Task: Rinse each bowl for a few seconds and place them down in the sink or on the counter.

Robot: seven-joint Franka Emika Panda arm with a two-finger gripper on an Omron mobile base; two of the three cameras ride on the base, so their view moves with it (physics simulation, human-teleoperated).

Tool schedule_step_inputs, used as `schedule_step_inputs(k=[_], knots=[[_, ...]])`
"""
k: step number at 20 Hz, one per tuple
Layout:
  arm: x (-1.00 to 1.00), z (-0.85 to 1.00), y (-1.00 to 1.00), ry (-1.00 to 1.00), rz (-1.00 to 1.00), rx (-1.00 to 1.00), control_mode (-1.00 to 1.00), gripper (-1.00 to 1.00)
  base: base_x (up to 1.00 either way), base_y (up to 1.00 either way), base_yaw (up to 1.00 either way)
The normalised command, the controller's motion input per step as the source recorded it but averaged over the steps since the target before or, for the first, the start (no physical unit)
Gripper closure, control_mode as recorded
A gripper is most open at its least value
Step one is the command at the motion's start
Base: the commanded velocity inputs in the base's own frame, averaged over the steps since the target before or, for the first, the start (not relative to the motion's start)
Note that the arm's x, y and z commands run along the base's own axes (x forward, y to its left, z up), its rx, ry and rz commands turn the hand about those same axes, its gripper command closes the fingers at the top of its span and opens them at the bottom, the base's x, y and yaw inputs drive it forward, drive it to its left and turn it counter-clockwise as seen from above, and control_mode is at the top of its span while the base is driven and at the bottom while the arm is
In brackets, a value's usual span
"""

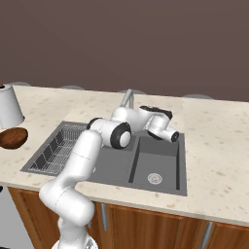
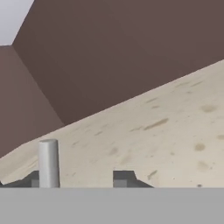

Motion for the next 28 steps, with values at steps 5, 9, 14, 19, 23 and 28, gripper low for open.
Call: schedule_step_inputs(k=[5,9,14,19,23,28], knots=[[-0.08,-0.28,-0.18,0.05,0.0,0.04,-1.0,1.0,0.0,0.0,0.0],[-0.2,-0.31,-0.12,0.04,0.03,0.03,-1.0,1.0,0.0,0.0,0.0],[-0.26,-0.35,-0.08,0.06,0.04,0.02,-1.0,1.0,0.0,0.0,0.0],[-0.33,-0.35,-0.14,0.08,0.03,0.03,-1.0,1.0,0.0,0.0,0.0],[-0.45,-0.29,-0.28,0.07,0.01,0.07,-1.0,1.0,0.0,0.0,0.0],[-0.54,-0.3,-0.34,0.05,0.02,0.08,-1.0,1.0,0.0,0.0,0.0]])
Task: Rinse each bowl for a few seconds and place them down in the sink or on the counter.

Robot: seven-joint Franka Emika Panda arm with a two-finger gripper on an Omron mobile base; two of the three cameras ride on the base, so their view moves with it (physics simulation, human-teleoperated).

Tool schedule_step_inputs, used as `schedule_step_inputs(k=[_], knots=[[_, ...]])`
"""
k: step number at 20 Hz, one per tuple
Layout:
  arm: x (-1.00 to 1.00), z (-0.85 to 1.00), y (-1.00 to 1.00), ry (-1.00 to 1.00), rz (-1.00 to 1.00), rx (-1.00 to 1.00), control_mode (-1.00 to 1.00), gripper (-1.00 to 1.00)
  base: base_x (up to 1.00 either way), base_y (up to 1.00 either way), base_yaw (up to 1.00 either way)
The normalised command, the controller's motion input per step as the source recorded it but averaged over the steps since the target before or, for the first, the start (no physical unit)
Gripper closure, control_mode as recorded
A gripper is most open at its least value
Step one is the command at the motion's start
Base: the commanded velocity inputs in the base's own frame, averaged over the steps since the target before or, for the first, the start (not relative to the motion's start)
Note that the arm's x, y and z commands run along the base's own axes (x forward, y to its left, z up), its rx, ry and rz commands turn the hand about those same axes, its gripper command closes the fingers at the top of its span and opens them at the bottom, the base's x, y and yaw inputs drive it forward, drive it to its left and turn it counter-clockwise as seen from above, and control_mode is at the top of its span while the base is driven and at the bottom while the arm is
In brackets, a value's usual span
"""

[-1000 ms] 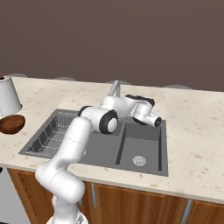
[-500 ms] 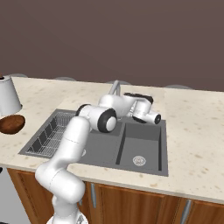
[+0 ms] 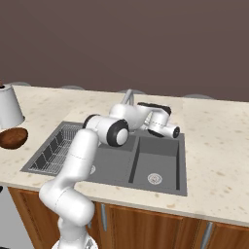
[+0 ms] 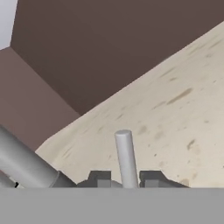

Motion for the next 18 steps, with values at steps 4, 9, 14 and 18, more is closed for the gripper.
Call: schedule_step_inputs(k=[4,9,14,18], knots=[[-0.56,-0.31,-0.33,0.04,0.01,0.07,-1.0,1.0,0.0,0.0,0.0],[-0.53,-0.32,-0.28,0.05,0.01,0.06,-1.0,1.0,0.0,0.0,0.0],[-0.54,-0.36,-0.28,0.05,0.01,0.06,-1.0,1.0,0.0,0.0,0.0],[-0.54,-0.29,-0.28,0.03,0.0,0.06,-1.0,1.0,0.0,0.0,0.0]])
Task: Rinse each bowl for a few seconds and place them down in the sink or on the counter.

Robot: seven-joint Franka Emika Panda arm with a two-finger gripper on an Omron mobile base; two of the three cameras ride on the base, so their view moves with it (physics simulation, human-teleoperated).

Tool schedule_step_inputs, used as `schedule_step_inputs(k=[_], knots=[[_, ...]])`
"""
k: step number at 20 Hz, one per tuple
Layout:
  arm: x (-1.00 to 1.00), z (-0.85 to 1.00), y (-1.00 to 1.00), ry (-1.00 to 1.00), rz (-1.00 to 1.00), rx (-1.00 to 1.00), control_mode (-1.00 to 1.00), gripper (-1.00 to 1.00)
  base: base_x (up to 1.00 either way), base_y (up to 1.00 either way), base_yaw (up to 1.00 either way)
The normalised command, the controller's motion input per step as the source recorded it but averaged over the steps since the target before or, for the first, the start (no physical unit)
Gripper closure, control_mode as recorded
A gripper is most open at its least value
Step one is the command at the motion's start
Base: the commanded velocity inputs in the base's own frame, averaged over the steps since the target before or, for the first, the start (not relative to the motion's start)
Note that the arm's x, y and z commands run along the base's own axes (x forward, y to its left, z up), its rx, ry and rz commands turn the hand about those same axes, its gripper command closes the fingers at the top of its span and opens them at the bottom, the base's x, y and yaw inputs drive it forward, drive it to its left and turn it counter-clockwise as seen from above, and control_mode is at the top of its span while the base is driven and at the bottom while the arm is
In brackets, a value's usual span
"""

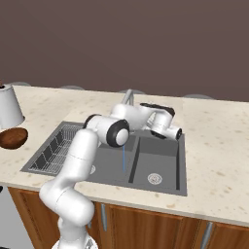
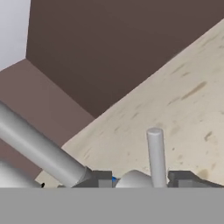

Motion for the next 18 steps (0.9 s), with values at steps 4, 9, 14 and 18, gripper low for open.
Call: schedule_step_inputs(k=[4,9,14,18], knots=[[-0.48,0.14,-0.36,-0.02,0.0,0.14,-1.0,1.0,0.0,0.0,0.0],[-0.45,0.34,-0.4,-0.05,0.0,0.16,-1.0,1.0,0.0,0.0,0.0],[-0.31,0.61,-0.17,-0.01,0.0,0.1,-1.0,1.0,0.0,0.0,0.0],[-0.25,0.68,-0.05,0.04,-0.01,0.07,-1.0,-1.0,0.0,0.0,0.0]])
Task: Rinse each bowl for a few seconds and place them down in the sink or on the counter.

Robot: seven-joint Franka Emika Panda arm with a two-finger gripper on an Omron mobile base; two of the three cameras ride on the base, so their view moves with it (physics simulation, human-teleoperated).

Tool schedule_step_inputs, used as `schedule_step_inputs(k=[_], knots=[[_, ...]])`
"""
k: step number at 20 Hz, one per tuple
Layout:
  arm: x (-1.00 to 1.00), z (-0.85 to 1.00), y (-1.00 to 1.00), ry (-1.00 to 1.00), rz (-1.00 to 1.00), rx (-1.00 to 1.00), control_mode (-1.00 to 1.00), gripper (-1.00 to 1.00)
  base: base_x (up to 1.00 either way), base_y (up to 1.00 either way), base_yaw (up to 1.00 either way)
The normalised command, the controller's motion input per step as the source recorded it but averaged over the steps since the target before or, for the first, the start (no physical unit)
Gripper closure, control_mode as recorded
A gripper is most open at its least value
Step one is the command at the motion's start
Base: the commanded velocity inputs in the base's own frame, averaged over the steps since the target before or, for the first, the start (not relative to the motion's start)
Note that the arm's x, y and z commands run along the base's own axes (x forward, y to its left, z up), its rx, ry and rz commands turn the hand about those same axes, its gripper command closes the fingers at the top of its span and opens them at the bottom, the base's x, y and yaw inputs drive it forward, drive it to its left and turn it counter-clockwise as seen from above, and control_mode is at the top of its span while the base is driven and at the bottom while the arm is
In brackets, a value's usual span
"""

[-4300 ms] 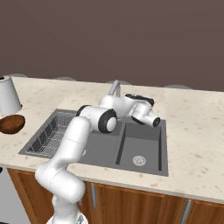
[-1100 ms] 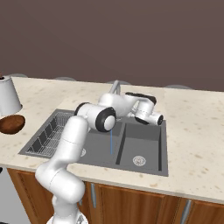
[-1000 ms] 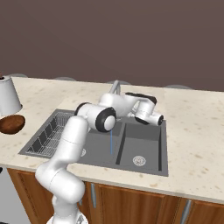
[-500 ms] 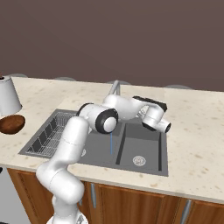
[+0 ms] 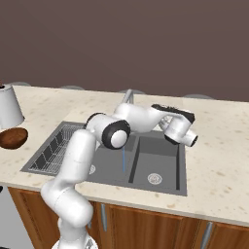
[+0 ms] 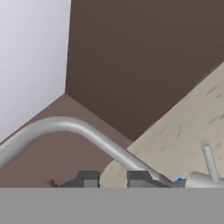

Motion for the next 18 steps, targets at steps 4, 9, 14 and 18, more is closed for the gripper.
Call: schedule_step_inputs(k=[4,9,14,18], knots=[[-0.36,0.62,-0.02,0.06,-0.02,0.04,-1.0,-1.0,0.0,0.0,0.0],[-0.47,0.59,0.0,0.13,-0.01,0.0,-1.0,-1.0,0.0,0.0,0.0],[-0.43,0.48,0.0,0.19,0.0,0.0,-1.0,-1.0,0.0,0.0,0.0],[-0.32,0.42,0.13,0.3,0.0,0.0,-1.0,-1.0,0.0,0.0,0.0]])
